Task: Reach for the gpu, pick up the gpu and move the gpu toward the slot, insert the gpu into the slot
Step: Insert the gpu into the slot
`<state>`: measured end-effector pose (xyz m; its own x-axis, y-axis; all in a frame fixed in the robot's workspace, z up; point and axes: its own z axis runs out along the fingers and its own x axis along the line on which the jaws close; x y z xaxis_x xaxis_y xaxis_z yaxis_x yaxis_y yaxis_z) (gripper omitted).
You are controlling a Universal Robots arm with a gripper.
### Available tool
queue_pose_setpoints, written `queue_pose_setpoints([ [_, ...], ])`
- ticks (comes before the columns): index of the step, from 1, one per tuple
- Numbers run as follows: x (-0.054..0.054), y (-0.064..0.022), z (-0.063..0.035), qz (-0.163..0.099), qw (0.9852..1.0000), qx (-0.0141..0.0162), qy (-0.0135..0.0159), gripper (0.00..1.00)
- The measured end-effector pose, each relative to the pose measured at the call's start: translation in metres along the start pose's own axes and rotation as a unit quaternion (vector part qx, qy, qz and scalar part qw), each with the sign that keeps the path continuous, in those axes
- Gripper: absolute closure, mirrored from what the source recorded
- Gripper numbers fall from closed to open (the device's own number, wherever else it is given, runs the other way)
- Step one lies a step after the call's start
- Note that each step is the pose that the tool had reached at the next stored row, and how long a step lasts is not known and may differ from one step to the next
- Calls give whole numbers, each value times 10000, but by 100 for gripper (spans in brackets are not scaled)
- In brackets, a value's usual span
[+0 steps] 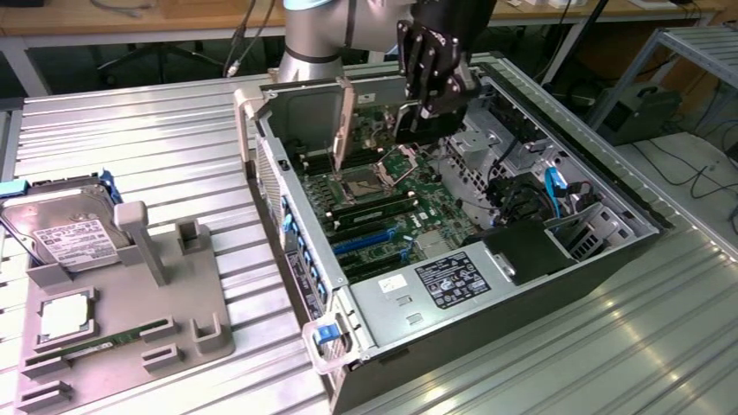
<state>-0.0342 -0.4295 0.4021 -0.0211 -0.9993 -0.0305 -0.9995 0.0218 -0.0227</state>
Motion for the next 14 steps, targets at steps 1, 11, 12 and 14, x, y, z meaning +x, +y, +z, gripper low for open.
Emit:
queue_pose_setpoints([
  [1,0,1,10,-1,10000,16,1,73],
  [11,11,10,104,-13,10000,44,3,73],
  [12,19,10,111,-13,10000,44,3,73],
  [14,25,14,148,-16,10000,44,3,73],
])
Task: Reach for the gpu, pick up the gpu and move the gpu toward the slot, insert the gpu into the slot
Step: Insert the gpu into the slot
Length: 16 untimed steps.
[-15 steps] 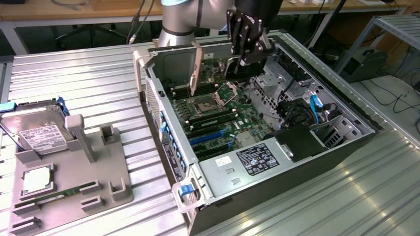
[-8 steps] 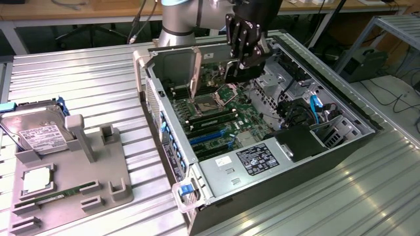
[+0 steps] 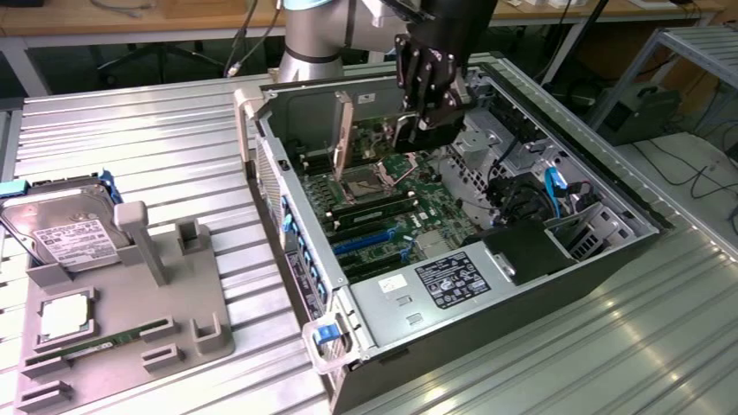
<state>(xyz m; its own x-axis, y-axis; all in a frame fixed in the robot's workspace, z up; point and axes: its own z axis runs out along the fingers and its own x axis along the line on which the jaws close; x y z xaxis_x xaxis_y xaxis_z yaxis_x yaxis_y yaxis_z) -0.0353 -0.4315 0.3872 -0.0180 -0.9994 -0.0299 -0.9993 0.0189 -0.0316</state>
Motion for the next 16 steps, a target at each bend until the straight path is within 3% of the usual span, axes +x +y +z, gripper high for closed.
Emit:
queue_pose_setpoints([
  [5,5,5,112,-8,10000,0,-1,73],
  [12,72,26,149,-34,10000,0,-3,73],
  [16,76,38,213,-211,9998,-6,-7,73],
])
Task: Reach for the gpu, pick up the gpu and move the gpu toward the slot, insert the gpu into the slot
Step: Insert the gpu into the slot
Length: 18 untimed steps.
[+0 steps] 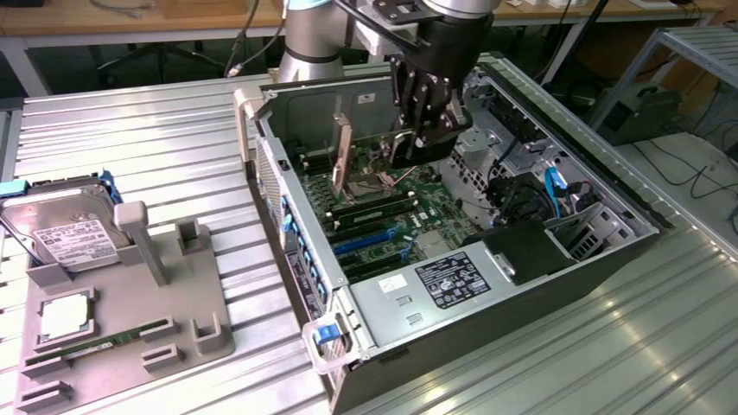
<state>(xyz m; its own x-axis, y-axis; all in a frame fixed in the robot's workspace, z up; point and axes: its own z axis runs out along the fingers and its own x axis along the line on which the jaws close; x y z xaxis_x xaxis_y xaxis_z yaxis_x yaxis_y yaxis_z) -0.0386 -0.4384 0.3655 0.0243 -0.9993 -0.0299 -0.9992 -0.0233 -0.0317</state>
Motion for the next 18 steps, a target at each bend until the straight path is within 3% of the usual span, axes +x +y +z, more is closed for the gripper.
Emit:
queue_pose_setpoints([
  [11,6,17,191,75,10000,2,5,73],
  [18,45,31,234,76,10000,2,5,73],
])
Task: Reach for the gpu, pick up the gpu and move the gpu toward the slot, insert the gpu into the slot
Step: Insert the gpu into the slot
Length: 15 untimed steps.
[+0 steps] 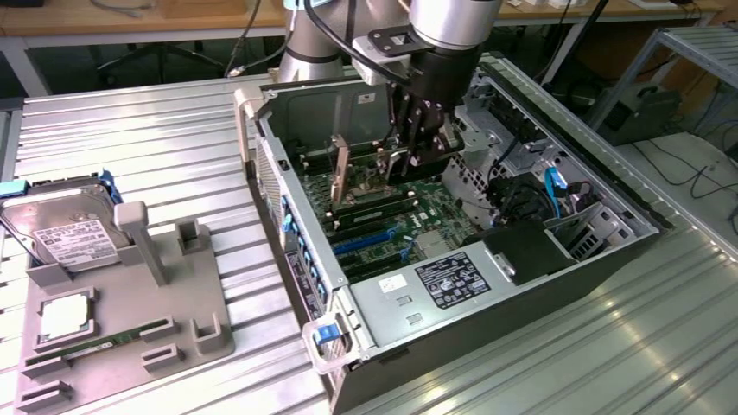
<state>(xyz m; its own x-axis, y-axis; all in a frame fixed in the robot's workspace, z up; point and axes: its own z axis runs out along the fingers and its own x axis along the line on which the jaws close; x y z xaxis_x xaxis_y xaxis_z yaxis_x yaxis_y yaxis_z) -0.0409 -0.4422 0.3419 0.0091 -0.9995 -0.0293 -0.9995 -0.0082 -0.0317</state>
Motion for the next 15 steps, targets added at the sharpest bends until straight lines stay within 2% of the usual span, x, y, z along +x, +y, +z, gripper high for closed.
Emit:
queue_pose_setpoints([
  [5,5,67,43,-1,10000,-1,1,73],
  [15,65,75,139,0,10000,0,0,73],
])
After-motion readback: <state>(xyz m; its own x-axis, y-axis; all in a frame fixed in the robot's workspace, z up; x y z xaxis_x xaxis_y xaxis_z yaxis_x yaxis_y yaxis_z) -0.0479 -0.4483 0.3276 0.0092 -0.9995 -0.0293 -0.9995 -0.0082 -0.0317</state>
